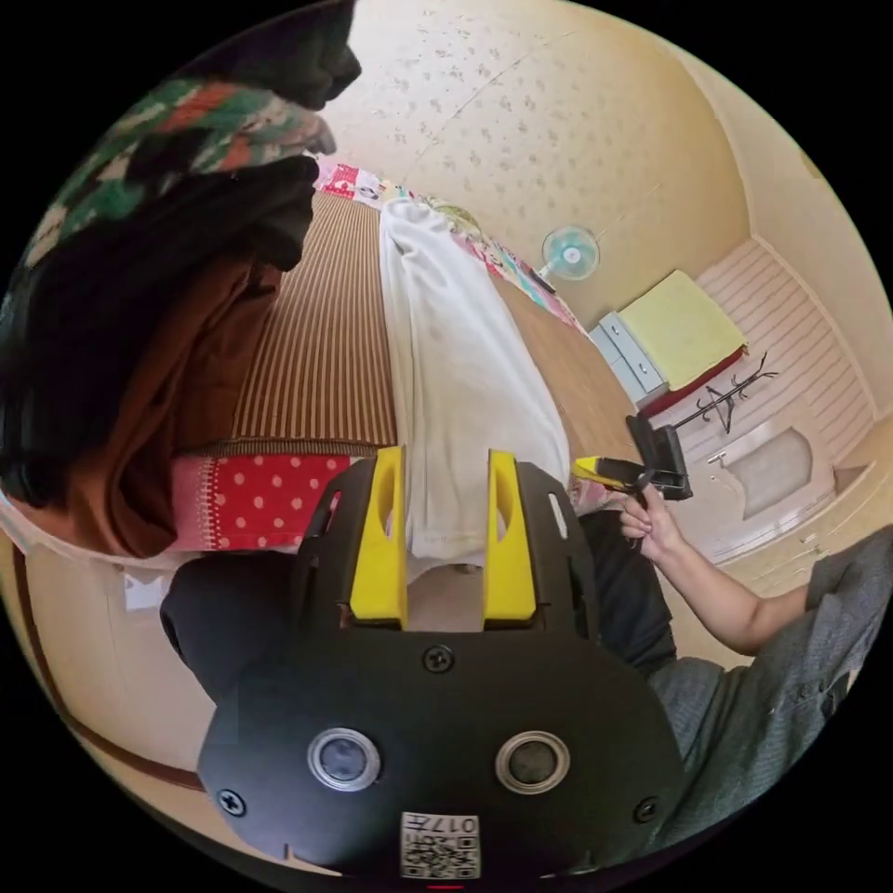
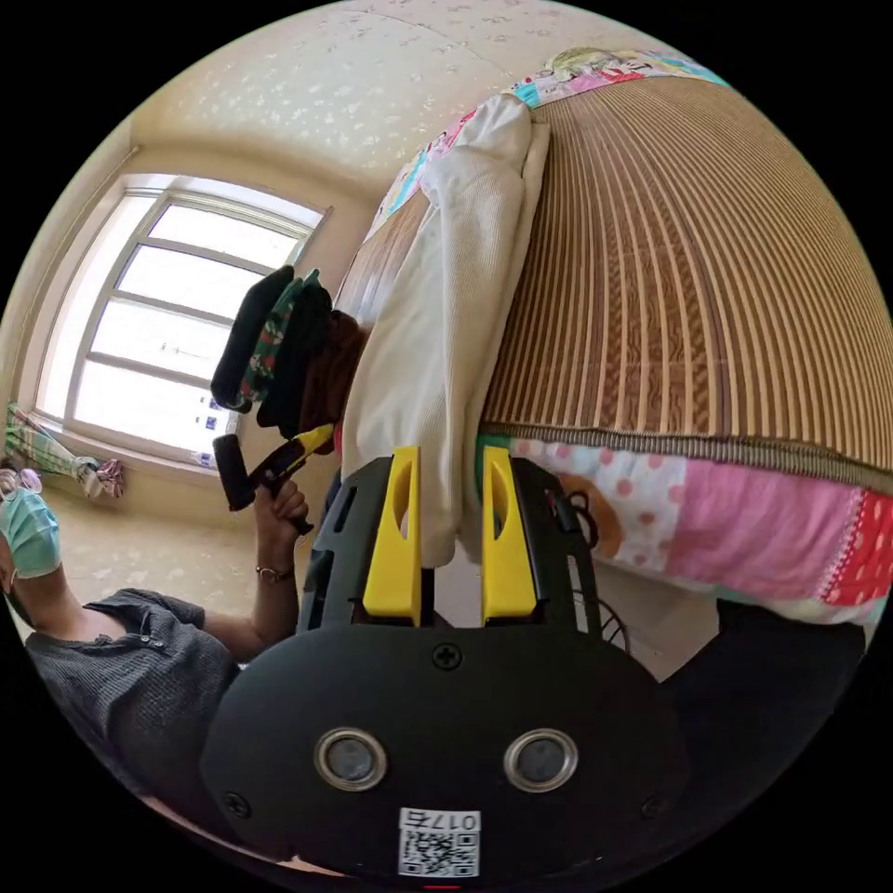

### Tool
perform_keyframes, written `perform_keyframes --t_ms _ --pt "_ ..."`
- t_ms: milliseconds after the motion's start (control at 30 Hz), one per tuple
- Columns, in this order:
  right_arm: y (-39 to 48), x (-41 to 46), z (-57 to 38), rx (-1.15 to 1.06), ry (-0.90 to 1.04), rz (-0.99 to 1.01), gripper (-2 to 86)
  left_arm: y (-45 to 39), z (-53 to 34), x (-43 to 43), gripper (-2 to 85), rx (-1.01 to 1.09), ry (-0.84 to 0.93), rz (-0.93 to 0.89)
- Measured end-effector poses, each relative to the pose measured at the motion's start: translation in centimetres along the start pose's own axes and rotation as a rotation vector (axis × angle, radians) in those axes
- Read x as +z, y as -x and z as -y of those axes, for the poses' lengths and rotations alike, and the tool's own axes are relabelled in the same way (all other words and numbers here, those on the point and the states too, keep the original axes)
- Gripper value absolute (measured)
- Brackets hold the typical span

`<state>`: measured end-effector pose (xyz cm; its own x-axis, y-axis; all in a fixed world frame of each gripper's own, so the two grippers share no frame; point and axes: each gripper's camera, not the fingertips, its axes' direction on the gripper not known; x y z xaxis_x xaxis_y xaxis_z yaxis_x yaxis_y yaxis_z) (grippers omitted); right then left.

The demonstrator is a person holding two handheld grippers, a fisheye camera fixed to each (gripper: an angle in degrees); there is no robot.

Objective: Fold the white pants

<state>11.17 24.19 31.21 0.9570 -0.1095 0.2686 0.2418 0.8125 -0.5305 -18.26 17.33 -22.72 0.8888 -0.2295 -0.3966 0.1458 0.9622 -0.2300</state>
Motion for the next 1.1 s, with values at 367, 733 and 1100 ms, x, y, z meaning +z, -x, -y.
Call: perform_keyframes --t_ms 367,733,1100 --pt "-0.5 -2.5 -1.5 0.023 -0.083 -0.089 7.4 -2.6 -5.3 -2.6 4.5 -0.068 -0.094 0.046" --pt "-2.8 -5.9 -2.7 0.000 -0.121 -0.059 6.6 1.1 -10.3 -6.3 2.6 -0.171 0.100 -0.058" --pt "-5.6 -2.7 -3.3 -0.028 -0.050 -0.042 7.7 4.3 -9.5 -4.0 5.3 -0.253 -0.043 -0.071"
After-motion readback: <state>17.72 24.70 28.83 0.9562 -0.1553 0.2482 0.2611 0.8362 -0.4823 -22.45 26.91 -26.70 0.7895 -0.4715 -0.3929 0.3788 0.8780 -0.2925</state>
